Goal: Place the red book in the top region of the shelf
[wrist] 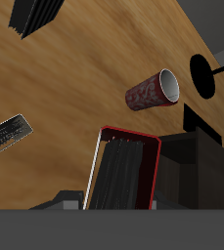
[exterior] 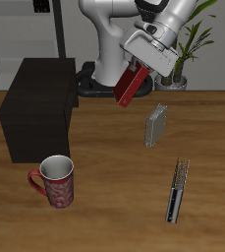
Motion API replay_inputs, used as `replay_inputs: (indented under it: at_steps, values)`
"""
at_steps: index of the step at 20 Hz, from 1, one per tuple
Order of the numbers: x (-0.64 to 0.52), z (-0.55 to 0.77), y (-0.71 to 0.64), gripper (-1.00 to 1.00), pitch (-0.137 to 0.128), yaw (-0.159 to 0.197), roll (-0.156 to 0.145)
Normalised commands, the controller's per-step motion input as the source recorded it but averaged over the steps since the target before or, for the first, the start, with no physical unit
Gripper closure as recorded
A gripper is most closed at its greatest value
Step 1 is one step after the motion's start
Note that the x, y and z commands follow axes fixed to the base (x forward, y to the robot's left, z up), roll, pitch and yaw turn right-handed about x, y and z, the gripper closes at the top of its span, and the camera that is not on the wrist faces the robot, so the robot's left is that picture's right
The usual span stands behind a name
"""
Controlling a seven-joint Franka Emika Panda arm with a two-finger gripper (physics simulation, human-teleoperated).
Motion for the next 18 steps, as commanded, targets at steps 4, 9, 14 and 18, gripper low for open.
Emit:
replay_inputs:
  at_steps: [4, 9, 14, 18]
  values:
    - [-0.1, -0.07, 0.13, 1.0, 0.015, 0.012, -0.028]
    - [-0.04, -0.04, 0.03, 1.0, 0.015, -0.014, -0.054]
    - [0.01, -0.01, 0.02, 1.0, -0.007, -0.019, -0.047]
    - [0.09, -0.11, 0.17, 1.0, -0.01, 0.017, -0.041]
